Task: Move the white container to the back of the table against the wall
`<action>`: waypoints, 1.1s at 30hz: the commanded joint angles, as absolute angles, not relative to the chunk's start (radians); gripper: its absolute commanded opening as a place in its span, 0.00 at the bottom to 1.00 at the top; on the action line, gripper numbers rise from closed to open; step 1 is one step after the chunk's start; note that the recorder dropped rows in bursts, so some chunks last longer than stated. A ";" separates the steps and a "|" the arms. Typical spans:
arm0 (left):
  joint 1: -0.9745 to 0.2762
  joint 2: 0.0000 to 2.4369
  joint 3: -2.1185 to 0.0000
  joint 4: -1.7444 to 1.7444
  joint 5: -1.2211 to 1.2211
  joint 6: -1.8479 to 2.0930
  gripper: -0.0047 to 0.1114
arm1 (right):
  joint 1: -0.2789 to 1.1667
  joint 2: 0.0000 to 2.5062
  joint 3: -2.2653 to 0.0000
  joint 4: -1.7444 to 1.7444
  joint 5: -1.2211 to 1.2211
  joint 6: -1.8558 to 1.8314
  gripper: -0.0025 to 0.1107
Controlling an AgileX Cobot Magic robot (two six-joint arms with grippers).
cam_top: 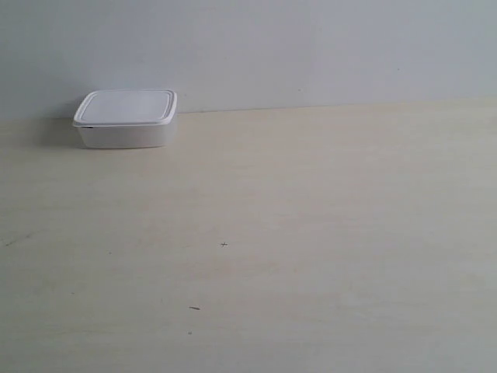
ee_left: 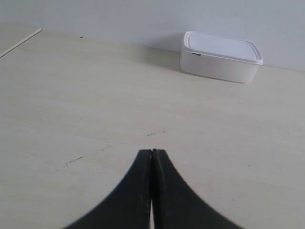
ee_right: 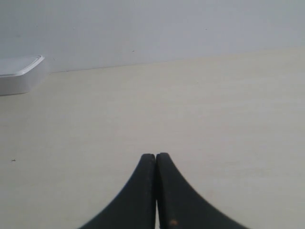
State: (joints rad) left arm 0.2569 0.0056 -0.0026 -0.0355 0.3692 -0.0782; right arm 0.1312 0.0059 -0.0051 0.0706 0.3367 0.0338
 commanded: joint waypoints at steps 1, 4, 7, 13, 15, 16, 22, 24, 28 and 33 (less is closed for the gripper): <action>0.260 0.000 0.000 -0.032 0.358 -0.082 0.04 | 0.126 0.000 0.000 0.074 0.322 0.028 0.02; 0.260 0.000 0.000 -0.032 0.358 -0.082 0.04 | 0.126 0.000 0.000 0.074 0.322 0.028 0.02; 0.260 0.000 0.000 -0.032 0.358 -0.082 0.04 | 0.126 0.000 0.000 0.074 0.322 0.028 0.02; 0.260 0.000 0.000 -0.032 0.358 -0.082 0.04 | 0.126 0.000 0.000 0.074 0.322 0.027 0.02; 0.260 0.000 0.000 -0.032 0.358 -0.082 0.04 | 0.126 0.000 0.000 0.074 0.322 0.027 0.02; 0.260 0.000 0.000 -0.032 0.358 -0.082 0.04 | 0.126 0.000 0.000 0.074 0.322 0.027 0.02; 0.260 0.000 0.000 -0.032 0.358 -0.082 0.04 | 0.126 0.000 0.000 0.074 0.324 0.029 0.02; 0.260 0.000 0.000 -0.032 0.358 -0.082 0.04 | 0.126 0.000 0.000 0.074 0.324 0.029 0.02; 0.260 0.000 0.000 -0.032 0.358 -0.082 0.04 | 0.126 0.000 0.000 0.074 0.324 0.029 0.02; 0.260 0.000 0.000 -0.032 0.358 -0.082 0.04 | 0.126 0.000 0.000 0.074 0.324 0.029 0.02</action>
